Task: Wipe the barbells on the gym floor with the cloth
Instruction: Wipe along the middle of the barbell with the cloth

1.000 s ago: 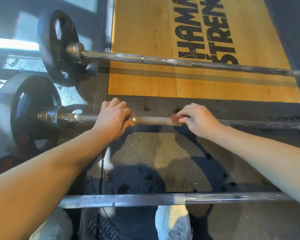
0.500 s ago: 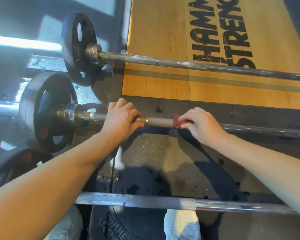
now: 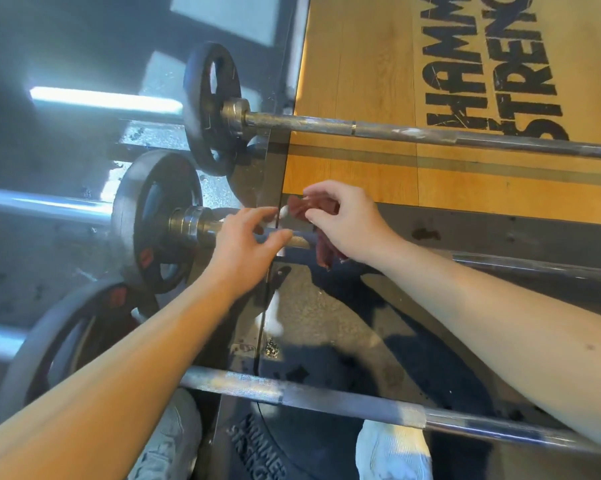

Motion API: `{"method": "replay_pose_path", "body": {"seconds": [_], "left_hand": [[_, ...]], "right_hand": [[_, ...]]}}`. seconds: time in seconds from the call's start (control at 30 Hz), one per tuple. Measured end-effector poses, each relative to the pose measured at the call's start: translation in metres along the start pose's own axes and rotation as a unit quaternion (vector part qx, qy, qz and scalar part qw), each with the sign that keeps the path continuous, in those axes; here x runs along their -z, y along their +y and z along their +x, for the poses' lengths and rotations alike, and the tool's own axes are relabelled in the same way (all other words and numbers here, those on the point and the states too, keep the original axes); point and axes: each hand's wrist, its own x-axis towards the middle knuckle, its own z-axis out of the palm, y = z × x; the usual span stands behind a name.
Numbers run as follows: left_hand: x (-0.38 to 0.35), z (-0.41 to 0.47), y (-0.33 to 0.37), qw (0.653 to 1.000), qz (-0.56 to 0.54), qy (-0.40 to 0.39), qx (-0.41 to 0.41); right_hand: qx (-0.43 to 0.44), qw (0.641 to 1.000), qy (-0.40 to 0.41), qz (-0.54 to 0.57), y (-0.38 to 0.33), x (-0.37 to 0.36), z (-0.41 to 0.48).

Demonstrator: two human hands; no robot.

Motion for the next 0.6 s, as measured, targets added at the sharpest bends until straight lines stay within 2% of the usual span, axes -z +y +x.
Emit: {"method": "replay_pose_path", "body": {"seconds": [0.07, 0.13, 0.2, 0.27, 0.33, 0.4, 0.47, 0.5, 0.53, 0.6], "left_hand": [[0.005, -0.007, 0.016, 0.985, -0.142, -0.051, 0.077], [0.006, -0.013, 0.028, 0.965, -0.231, -0.061, 0.106], [0.004, -0.018, 0.032, 0.957, -0.268, -0.039, 0.106], [0.004, -0.021, 0.029, 0.954, -0.273, -0.008, 0.122], [0.008, -0.022, 0.023, 0.963, -0.228, 0.030, 0.139], [0.018, -0.019, 0.013, 0.980, -0.101, 0.124, 0.115], [0.030, -0.015, 0.005, 0.970, 0.073, 0.228, 0.049], [0.032, -0.013, 0.000, 0.961, 0.130, 0.245, 0.020], [0.031, -0.011, -0.002, 0.959, 0.159, 0.233, 0.003], [0.016, -0.009, -0.006, 0.974, 0.169, 0.153, -0.006]], "right_hand": [[-0.017, 0.997, -0.014, 0.075, -0.007, -0.001, -0.004], [-0.047, 0.977, -0.056, 0.202, -0.007, -0.006, -0.010], [-0.073, 0.944, -0.107, 0.305, -0.006, -0.016, -0.017], [-0.079, 0.936, -0.117, 0.323, -0.007, -0.024, -0.025], [-0.069, 0.963, -0.060, 0.252, -0.004, -0.020, -0.028], [-0.062, 0.991, 0.029, 0.111, 0.008, -0.005, -0.026], [-0.081, 0.993, 0.081, -0.004, 0.028, 0.012, -0.026], [-0.091, 0.991, 0.092, -0.046, 0.040, 0.017, -0.028], [-0.093, 0.988, 0.093, -0.083, 0.050, 0.018, -0.030], [-0.075, 0.984, 0.082, -0.136, 0.065, 0.011, -0.037]]}}
